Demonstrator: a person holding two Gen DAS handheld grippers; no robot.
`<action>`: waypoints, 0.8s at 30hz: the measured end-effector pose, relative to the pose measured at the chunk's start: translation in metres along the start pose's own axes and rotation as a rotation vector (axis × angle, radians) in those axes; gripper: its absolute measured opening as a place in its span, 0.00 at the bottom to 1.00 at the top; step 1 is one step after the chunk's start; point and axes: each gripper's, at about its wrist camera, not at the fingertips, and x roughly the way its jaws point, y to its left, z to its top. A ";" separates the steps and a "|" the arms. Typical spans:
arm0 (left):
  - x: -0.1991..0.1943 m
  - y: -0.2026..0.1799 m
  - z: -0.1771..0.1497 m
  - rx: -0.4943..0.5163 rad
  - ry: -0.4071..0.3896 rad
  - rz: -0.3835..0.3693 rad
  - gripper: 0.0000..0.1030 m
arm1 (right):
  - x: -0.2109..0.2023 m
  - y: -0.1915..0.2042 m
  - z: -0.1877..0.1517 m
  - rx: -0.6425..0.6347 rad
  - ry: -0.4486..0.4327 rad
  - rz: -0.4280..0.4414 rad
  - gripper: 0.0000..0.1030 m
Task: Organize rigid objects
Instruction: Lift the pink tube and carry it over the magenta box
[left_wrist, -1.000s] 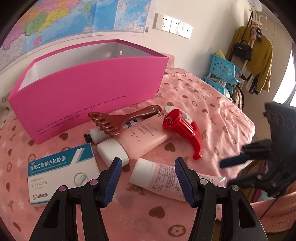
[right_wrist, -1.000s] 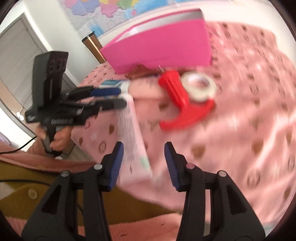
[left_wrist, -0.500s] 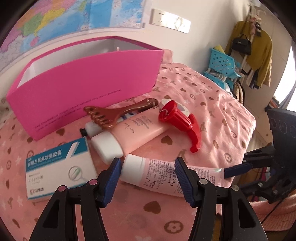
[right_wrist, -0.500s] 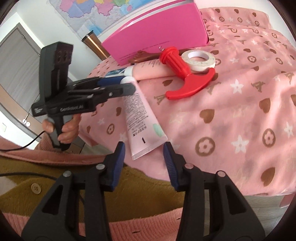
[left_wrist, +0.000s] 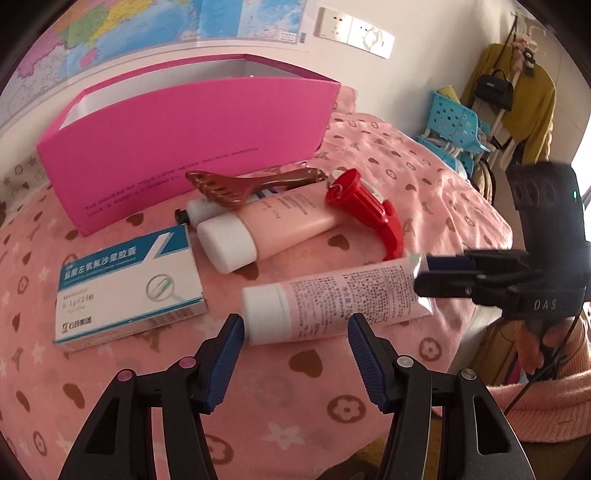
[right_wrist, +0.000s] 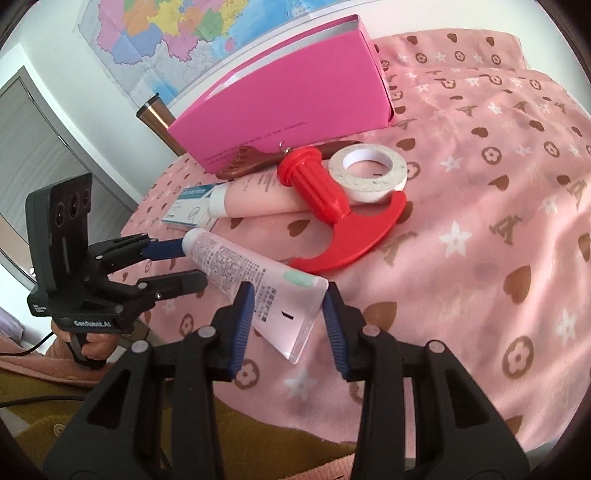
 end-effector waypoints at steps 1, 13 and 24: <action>-0.001 0.001 0.000 -0.006 -0.005 0.000 0.55 | 0.000 -0.001 -0.002 0.006 0.005 -0.001 0.40; -0.003 -0.005 0.006 0.022 -0.025 0.008 0.48 | -0.007 0.000 -0.012 0.028 -0.005 -0.025 0.40; -0.006 0.000 0.004 -0.035 -0.032 -0.009 0.48 | -0.015 0.011 -0.002 -0.014 -0.027 -0.062 0.40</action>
